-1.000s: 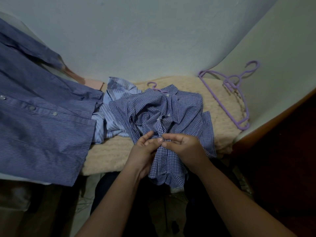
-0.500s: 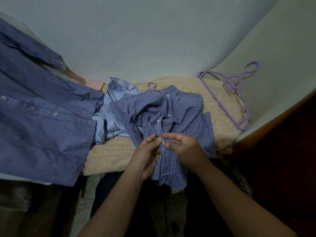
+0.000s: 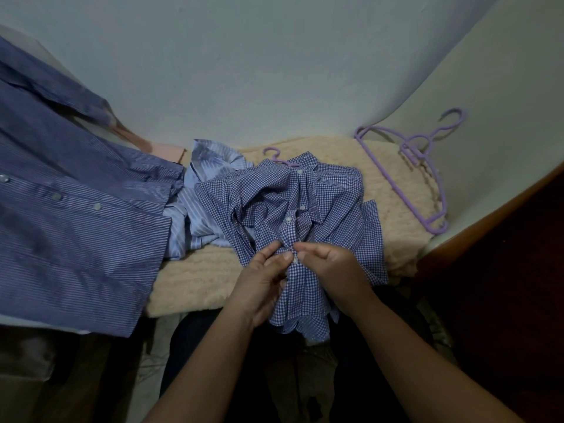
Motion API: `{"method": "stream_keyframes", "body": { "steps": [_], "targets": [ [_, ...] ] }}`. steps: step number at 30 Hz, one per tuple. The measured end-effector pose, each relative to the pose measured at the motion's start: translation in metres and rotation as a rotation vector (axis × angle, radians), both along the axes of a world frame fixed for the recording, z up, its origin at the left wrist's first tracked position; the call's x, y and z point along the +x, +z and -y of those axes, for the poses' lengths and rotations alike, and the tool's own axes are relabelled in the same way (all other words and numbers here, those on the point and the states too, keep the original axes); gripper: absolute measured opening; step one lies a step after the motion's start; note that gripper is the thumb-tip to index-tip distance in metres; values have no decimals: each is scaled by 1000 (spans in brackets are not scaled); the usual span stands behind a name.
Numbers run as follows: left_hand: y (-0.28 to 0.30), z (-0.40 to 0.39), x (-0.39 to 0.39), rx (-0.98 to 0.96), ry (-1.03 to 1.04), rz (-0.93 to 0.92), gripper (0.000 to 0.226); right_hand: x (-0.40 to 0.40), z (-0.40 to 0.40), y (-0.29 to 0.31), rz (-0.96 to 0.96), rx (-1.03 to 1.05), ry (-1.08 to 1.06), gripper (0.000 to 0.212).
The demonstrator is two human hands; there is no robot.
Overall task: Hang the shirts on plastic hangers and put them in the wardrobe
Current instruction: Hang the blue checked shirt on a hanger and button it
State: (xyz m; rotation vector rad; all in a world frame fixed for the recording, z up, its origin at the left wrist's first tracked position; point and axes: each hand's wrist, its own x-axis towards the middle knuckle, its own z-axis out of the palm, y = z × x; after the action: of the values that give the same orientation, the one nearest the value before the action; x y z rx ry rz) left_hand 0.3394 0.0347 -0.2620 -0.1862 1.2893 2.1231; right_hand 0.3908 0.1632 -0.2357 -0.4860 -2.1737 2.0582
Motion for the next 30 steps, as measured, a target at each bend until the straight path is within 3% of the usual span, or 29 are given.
{"method": "stream_keyframes", "body": {
  "steps": [4, 12, 17, 22, 30],
  "targets": [
    [-3, 1, -2, -8, -2, -18, 57, -2, -2, -8, 12, 14, 3, 23],
    [-16, 2, -6, -56, -4, -26, 42, -7, -4, -25, 43, 45, 34, 20],
    [-18, 4, -11, -103, 20, -30, 52, -14, -3, -31, 121, -38, 28, 26],
    [-8, 2, -27, -102, 81, -50, 56, -28, -5, -31, 81, -164, -24, 26],
    [17, -18, -77, -111, 129, -104, 32, -79, -20, -14, 19, -212, -85, 22]
  ]
}}
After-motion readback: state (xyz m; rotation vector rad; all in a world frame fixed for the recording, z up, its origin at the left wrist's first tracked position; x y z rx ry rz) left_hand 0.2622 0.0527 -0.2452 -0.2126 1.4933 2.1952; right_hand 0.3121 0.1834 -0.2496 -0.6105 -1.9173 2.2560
